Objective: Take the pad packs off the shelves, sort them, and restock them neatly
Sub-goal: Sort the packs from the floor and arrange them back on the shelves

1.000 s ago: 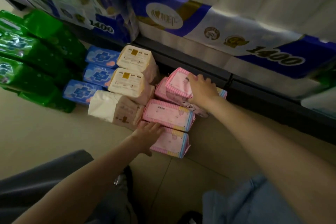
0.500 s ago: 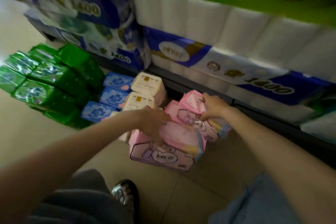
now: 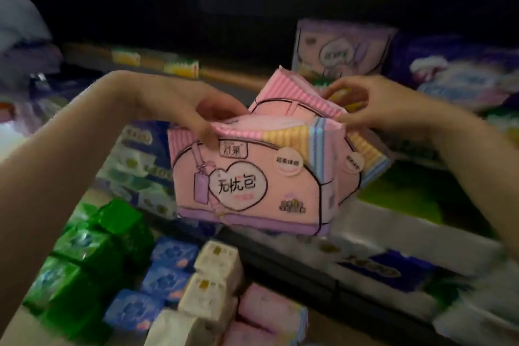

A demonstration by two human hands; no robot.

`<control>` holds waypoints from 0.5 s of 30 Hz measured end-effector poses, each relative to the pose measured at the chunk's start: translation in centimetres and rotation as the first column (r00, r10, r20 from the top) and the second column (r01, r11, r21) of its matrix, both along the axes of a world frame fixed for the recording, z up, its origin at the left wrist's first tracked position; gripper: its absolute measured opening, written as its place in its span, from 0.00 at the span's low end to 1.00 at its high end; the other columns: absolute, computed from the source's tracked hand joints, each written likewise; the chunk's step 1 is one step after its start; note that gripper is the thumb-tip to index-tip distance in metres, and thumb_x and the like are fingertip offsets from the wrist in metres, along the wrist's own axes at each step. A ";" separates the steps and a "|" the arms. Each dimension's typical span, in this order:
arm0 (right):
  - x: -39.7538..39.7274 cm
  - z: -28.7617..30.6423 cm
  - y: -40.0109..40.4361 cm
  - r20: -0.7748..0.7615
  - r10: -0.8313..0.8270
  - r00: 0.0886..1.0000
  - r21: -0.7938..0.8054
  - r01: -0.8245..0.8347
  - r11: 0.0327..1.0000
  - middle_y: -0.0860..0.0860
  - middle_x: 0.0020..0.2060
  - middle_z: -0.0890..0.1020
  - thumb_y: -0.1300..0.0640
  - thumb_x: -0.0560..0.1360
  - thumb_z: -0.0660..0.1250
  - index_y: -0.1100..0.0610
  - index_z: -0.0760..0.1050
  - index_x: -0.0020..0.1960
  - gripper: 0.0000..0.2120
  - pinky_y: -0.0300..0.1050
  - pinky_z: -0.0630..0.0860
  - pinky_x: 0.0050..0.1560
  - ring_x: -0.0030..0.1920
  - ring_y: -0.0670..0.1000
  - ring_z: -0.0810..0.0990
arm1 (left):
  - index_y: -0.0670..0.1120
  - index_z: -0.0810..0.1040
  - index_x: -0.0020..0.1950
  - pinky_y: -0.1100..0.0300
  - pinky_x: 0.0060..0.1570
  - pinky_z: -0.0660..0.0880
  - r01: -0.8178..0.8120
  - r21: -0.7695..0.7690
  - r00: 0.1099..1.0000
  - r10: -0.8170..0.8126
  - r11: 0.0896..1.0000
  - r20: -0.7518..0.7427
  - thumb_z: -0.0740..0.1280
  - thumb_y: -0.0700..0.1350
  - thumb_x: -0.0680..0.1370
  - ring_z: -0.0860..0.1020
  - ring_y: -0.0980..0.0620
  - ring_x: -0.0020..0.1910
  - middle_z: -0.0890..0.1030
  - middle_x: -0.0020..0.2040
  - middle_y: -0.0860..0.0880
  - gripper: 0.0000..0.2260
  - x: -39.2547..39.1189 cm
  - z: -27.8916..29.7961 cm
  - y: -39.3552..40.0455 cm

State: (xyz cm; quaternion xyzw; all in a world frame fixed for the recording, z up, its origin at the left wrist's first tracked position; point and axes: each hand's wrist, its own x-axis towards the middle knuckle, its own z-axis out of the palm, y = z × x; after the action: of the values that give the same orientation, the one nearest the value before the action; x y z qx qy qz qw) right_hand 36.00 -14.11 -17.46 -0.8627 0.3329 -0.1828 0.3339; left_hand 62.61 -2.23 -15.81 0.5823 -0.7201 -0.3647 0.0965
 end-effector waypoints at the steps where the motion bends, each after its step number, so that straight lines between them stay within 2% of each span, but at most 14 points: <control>1: -0.8 1.8 0.4 0.040 -0.017 0.999 -0.026 0.018 0.999 0.46 0.51 0.80 0.59 0.63 0.76 0.44 0.74 0.48 0.19 0.40 0.79 0.43 0.50 0.43 0.79 | 0.51 0.72 0.65 0.48 0.57 0.75 0.034 -0.041 0.999 -0.035 0.999 -0.019 0.75 0.49 0.58 0.78 0.49 0.60 0.79 0.60 0.50 0.35 0.2 1.3 -0.2; 3: -1.8 4.8 1.5 0.107 -0.050 0.993 -0.085 0.060 0.995 0.44 0.49 0.80 0.53 0.56 0.77 0.42 0.75 0.48 0.23 0.39 0.79 0.41 0.47 0.42 0.81 | 0.53 0.73 0.65 0.45 0.58 0.74 0.070 -0.099 0.996 -0.075 0.993 -0.051 0.79 0.53 0.56 0.77 0.47 0.61 0.78 0.62 0.48 0.37 0.8 3.5 -0.2; 5: -2.1 7.4 1.9 0.182 -0.058 0.982 -0.148 0.085 0.985 0.44 0.50 0.80 0.49 0.52 0.76 0.42 0.75 0.49 0.26 0.43 0.79 0.43 0.48 0.44 0.81 | 0.57 0.75 0.63 0.44 0.58 0.75 0.069 -0.149 0.995 -0.079 0.986 -0.058 0.79 0.55 0.57 0.77 0.47 0.61 0.78 0.62 0.48 0.35 1.5 5.1 -0.4; 8: -0.6 10.7 1.0 0.233 -0.110 0.966 -0.345 0.188 0.920 0.46 0.56 0.77 0.53 0.60 0.78 0.43 0.73 0.53 0.24 0.42 0.74 0.44 0.52 0.46 0.77 | 0.57 0.76 0.61 0.47 0.54 0.78 0.026 -0.205 0.997 -0.040 0.978 -0.066 0.79 0.51 0.56 0.79 0.47 0.58 0.80 0.59 0.48 0.33 2.7 6.9 -1.0; 10: 1.7 12.2 -0.8 0.148 -0.205 0.968 -0.542 0.253 0.802 0.50 0.61 0.74 0.52 0.63 0.77 0.46 0.72 0.60 0.27 0.42 0.70 0.48 0.55 0.48 0.73 | 0.57 0.76 0.60 0.52 0.49 0.80 -0.010 -0.241 1.000 0.012 0.970 0.008 0.80 0.58 0.51 0.80 0.50 0.55 0.81 0.56 0.51 0.37 3.3 7.8 -1.3; 12: 4.0 12.0 -3.3 -0.008 -0.268 0.963 -0.692 0.188 0.696 0.52 0.63 0.74 0.52 0.65 0.77 0.50 0.70 0.64 0.30 0.40 0.66 0.50 0.58 0.51 0.73 | 0.58 0.75 0.59 0.59 0.45 0.80 -0.034 -0.283 0.996 0.056 0.958 0.071 0.78 0.66 0.47 0.81 0.54 0.53 0.82 0.54 0.56 0.42 4.0 8.6 -1.6; 13: 4.9 11.2 -4.7 -0.099 -0.296 0.950 -0.703 0.144 0.696 0.52 0.63 0.74 0.52 0.66 0.76 0.52 0.70 0.65 0.30 0.40 0.66 0.50 0.59 0.52 0.73 | 0.59 0.74 0.59 0.61 0.45 0.80 -0.052 -0.297 0.994 0.079 0.954 0.080 0.77 0.67 0.46 0.81 0.55 0.52 0.82 0.53 0.57 0.43 4.5 8.8 -1.8; 15: 5.7 8.9 -7.5 -0.293 -0.340 0.894 -0.650 0.074 0.756 0.52 0.62 0.75 0.53 0.70 0.73 0.53 0.70 0.66 0.26 0.42 0.70 0.52 0.59 0.52 0.74 | 0.59 0.74 0.58 0.60 0.46 0.80 -0.088 -0.322 0.989 0.121 0.943 0.081 0.77 0.68 0.44 0.81 0.55 0.52 0.82 0.53 0.57 0.44 5.5 8.8 -2.2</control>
State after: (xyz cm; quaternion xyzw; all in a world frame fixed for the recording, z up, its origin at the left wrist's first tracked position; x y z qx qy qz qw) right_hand 41.75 -21.61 -8.55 -0.8990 0.4089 -0.1417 -0.0668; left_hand 68.09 -4.39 -7.04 0.6141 -0.7414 -0.2089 0.1721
